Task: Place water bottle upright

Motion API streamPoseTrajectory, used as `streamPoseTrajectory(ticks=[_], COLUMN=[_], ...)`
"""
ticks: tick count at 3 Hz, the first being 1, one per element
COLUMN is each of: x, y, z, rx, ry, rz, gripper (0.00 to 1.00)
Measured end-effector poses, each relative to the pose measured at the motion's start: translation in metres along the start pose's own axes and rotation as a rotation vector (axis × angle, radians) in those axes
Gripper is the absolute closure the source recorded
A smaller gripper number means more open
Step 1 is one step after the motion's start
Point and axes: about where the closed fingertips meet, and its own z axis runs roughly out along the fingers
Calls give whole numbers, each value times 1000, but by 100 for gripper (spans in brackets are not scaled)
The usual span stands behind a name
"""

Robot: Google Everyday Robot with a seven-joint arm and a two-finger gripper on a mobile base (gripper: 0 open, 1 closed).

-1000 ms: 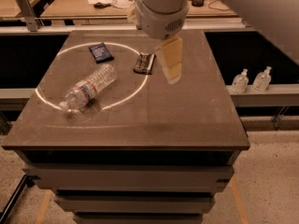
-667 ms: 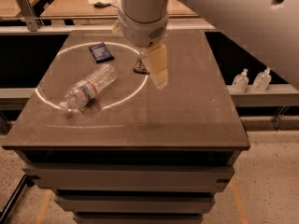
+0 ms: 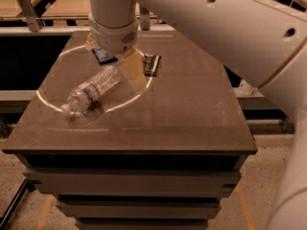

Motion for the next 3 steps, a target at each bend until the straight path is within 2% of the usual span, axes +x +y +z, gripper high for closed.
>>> streamPoseTrajectory(ticks=[1,3], x=[-21,-38], y=[-20,-42], z=[16,61], rx=[-16,-52], ry=[-10,-63], rz=[-35,-15], gripper=[0,0])
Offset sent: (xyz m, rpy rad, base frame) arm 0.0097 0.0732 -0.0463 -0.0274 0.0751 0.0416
